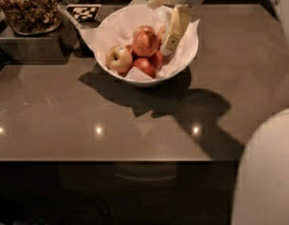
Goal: Pick apple from white bowl
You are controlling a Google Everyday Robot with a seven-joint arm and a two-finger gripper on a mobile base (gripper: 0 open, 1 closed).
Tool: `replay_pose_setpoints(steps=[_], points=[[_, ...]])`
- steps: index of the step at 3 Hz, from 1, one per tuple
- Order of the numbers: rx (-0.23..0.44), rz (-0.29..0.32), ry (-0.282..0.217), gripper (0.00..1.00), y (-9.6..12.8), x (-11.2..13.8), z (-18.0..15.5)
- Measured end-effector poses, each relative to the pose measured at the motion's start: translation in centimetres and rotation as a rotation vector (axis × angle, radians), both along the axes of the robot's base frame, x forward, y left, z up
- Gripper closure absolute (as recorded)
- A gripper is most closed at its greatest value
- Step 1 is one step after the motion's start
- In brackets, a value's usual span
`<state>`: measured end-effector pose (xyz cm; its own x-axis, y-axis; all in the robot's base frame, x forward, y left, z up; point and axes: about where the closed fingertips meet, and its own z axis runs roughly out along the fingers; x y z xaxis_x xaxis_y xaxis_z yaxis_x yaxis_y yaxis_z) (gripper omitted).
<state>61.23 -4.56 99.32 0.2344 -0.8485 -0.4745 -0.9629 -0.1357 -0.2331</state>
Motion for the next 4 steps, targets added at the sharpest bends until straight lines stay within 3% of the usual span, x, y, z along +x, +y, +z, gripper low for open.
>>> replay_pose_setpoints(steps=[1,2,4], points=[[0.016,0.042,0.011,0.15,2.2,2.7,-1.3],[0.034,0.047,0.004,0.14,2.6,4.5,-2.1],[0.110,0.016,0.038,0.14,1.9,5.8,-3.5]])
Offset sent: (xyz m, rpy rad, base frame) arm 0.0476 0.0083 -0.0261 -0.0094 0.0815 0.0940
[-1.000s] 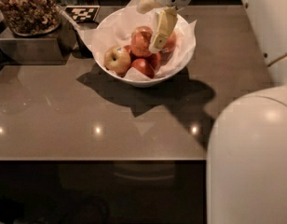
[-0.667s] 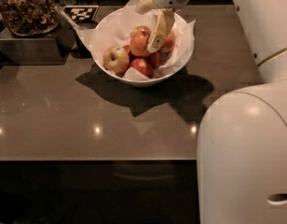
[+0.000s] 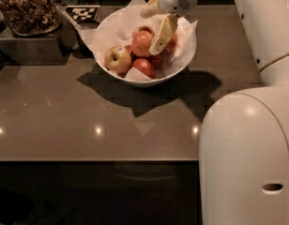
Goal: Pick apple from white bowl
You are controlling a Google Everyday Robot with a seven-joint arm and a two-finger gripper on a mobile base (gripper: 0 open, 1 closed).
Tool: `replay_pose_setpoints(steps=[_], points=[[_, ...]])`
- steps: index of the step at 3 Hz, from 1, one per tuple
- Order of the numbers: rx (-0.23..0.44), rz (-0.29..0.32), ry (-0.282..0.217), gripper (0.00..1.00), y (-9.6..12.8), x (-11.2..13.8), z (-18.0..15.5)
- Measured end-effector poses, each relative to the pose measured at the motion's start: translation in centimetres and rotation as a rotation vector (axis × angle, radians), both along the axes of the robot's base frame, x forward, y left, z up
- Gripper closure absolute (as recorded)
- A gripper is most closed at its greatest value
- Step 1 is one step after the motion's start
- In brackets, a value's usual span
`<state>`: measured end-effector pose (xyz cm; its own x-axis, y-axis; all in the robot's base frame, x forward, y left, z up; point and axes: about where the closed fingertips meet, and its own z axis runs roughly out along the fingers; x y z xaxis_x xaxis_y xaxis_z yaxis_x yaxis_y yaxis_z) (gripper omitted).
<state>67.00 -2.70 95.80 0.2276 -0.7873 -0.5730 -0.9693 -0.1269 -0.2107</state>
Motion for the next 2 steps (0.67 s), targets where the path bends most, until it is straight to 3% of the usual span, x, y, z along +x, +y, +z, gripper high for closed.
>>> replay_pose_setpoints(steps=[2], points=[[0.122,-0.031,0.125,0.13,-0.5,-0.5,-2.3]])
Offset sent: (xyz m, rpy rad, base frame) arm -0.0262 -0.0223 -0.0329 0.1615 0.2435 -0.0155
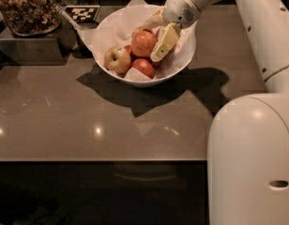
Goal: Pick apple from white bowl
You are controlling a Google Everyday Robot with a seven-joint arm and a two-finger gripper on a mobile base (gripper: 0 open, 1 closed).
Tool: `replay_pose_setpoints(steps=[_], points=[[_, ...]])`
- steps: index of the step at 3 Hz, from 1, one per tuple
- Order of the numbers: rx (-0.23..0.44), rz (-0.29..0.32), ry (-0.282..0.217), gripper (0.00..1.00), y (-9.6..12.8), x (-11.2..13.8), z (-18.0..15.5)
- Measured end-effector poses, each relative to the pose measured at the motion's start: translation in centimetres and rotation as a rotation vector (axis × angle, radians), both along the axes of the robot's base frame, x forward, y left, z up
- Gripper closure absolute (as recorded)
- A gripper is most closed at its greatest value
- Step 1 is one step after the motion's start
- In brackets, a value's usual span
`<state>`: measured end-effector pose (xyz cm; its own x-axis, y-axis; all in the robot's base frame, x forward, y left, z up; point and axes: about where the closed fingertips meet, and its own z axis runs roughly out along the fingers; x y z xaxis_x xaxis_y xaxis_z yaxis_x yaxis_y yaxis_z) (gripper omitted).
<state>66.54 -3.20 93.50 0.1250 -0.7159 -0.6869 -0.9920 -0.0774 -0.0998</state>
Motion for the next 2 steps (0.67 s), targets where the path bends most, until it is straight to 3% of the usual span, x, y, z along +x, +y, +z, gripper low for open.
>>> replay_pose_setpoints(steps=[1,2], points=[[0.033,-0.004,0.031,0.15,0.65,0.07,-0.22],[0.056,-0.016,0.051,0.34,1.45,0.34,-0.02]])
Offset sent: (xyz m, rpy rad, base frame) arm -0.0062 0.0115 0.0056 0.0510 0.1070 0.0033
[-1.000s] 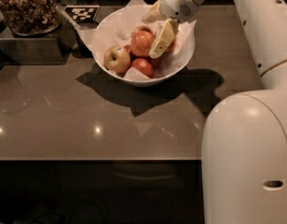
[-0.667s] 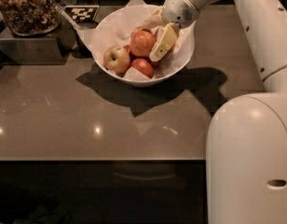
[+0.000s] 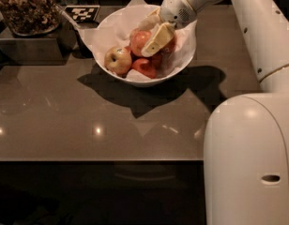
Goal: Pick apple from white bowl
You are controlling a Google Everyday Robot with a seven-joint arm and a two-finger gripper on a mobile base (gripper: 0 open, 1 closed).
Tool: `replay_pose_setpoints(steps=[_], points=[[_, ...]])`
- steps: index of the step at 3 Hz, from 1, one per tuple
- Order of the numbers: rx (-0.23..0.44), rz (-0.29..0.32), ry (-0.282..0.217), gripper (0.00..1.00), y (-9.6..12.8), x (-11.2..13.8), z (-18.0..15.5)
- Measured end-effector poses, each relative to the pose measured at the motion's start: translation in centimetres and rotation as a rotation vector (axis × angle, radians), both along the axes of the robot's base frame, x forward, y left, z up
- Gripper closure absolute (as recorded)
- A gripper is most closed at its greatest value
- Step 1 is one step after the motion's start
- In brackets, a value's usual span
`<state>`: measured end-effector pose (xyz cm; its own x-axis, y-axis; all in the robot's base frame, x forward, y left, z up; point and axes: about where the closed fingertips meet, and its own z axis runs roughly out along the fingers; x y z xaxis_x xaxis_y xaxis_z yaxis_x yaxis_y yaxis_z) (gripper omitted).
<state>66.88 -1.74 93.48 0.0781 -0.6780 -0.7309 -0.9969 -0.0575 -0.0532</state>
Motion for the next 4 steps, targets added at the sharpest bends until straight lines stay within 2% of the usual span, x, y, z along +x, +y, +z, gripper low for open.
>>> replay_pose_setpoints(steps=[1,2,3,4], points=[[-0.002,-0.031,-0.009,0.57,-0.3,0.3,0.4],[-0.006,-0.076,-0.026,0.81,-1.6,0.3,0.6],[-0.014,-0.116,-0.022,1.00,-3.4,-0.2,0.0],[-0.015,-0.116,-0.019,1.00,-3.4,-0.2,-0.2]])
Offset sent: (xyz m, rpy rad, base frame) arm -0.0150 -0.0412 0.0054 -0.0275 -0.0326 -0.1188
